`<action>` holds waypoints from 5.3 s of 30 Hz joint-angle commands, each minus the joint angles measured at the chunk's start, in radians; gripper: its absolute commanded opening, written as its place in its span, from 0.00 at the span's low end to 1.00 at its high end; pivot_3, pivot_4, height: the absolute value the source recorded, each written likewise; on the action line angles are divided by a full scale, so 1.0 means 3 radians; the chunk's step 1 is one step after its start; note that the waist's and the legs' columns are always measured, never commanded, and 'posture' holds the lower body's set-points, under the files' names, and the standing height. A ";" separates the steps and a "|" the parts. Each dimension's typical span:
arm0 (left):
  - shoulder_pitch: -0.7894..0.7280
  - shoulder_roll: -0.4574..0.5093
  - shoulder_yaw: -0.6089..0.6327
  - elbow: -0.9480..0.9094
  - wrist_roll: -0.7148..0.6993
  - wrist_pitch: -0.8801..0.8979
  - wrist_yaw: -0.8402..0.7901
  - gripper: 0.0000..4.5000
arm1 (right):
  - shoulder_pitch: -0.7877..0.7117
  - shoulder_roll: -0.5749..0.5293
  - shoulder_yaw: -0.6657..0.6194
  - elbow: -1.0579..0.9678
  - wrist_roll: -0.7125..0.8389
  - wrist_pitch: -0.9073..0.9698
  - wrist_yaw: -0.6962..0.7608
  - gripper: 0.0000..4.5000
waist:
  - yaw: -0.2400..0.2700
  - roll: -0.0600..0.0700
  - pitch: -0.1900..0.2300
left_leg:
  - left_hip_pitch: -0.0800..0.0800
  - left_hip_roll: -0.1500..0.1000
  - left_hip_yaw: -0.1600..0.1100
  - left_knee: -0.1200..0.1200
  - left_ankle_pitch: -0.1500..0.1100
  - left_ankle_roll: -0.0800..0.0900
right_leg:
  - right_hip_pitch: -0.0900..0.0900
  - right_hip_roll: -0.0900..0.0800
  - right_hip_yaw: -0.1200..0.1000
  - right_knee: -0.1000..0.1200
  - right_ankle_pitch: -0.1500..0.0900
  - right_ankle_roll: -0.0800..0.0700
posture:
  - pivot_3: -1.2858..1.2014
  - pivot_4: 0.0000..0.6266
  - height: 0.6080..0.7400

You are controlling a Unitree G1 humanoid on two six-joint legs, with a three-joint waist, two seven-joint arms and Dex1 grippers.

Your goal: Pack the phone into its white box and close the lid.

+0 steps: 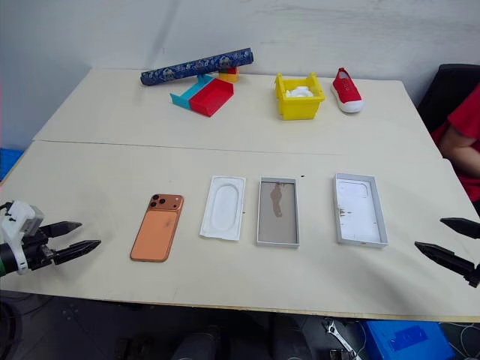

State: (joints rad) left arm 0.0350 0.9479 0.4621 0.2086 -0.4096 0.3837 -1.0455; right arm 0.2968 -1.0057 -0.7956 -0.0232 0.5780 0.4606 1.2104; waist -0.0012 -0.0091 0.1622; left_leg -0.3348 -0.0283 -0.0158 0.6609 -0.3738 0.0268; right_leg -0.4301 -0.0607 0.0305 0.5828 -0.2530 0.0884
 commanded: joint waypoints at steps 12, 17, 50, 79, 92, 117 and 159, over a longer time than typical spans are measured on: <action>0.0005 -0.0006 0.0084 -0.0087 -0.0045 0.0012 0.0055 0.99 | -0.0050 -0.0035 -0.0121 -0.0124 0.0008 0.0078 -0.0057 1.00 | 0.0000 0.0000 0.0000 | 0.0000 0.0000 0.0000 0.0000 0.0000 0.0000 | 0.0000 0.0000 0.0000 0.0001 0.0000 0.0000 | 0.52 0.24 1.00; -0.0008 0.0002 0.0052 -0.0104 -0.0042 0.0044 0.0065 0.99 | -0.0039 -0.0035 -0.0138 -0.0137 0.0005 0.0077 -0.0079 1.00 | 0.0000 0.0000 0.0000 | 0.0000 0.0000 0.0000 0.0000 0.0000 0.0000 | 0.0000 0.0000 0.0000 0.0001 0.0000 0.0000 | 0.52 0.24 1.00; -0.2307 -0.0837 -0.1533 -0.0621 -0.1019 0.3977 0.0875 0.79 | -0.0659 0.0183 0.1210 -0.2514 0.0672 0.0522 -0.0895 1.00 | 0.0008 -0.0032 0.0010 | -0.0007 -0.0009 -0.0007 0.0020 0.0017 -0.0026 | -0.0001 0.0003 -0.0011 0.0023 0.0008 0.0018 | 0.52 0.24 1.00; -0.2364 -0.1665 -0.1474 0.0137 -0.0792 0.3775 0.1266 0.10 | -0.0534 0.0231 0.1248 -0.2461 0.0563 0.0365 -0.0899 1.00 | 0.0088 -0.0034 0.0009 | -0.0004 -0.0015 -0.0011 0.0050 0.0022 -0.0032 | 0.0007 -0.0003 -0.0013 0.0028 0.0010 0.0023 | 0.52 0.24 1.00; -0.2354 -0.1489 -0.1257 -0.0085 -0.0959 0.4015 0.1216 0.01 | -0.0418 0.0204 0.1232 -0.2489 0.0489 0.0303 -0.0860 1.00 | 0.0055 -0.0034 0.0009 | -0.0002 -0.0013 -0.0011 0.0046 0.0026 -0.0038 | 0.0004 -0.0001 -0.0012 0.0034 0.0011 0.0025 | 0.52 0.24 1.00; -0.3309 -0.2626 -0.1070 0.0983 -0.1750 0.4103 0.2769 0.01 | -0.0093 0.0267 0.0974 -0.2397 0.0205 0.0332 -0.0972 1.00 | 0.0086 -0.0041 0.0013 | -0.0010 -0.0015 -0.0012 0.0056 0.0024 -0.0037 | 0.0004 0.0002 -0.0016 0.0027 0.0013 0.0030 | 0.52 0.24 1.00; -0.3101 -0.1909 -0.1758 -0.0194 -0.2617 0.4098 0.2431 0.88 | -0.0194 0.0346 0.1233 -0.2383 0.0072 0.0286 -0.1099 1.00 | 0.0082 -0.0041 0.0015 | -0.0008 -0.0015 -0.0012 0.0058 0.0024 -0.0049 | 0.0005 0.0002 -0.0016 0.0030 0.0014 0.0031 | 0.52 0.24 1.00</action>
State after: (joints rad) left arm -0.8919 0.3545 -0.0515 0.2425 -1.1908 1.6140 -0.2311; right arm 0.2489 -0.9079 -0.4311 -0.7337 0.5986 0.5658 0.8825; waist 0.0233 -0.0214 0.1667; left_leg -0.3374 -0.0329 -0.0196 0.6784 -0.3665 0.0122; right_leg -0.4287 -0.0601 0.0258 0.5919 -0.2489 0.0975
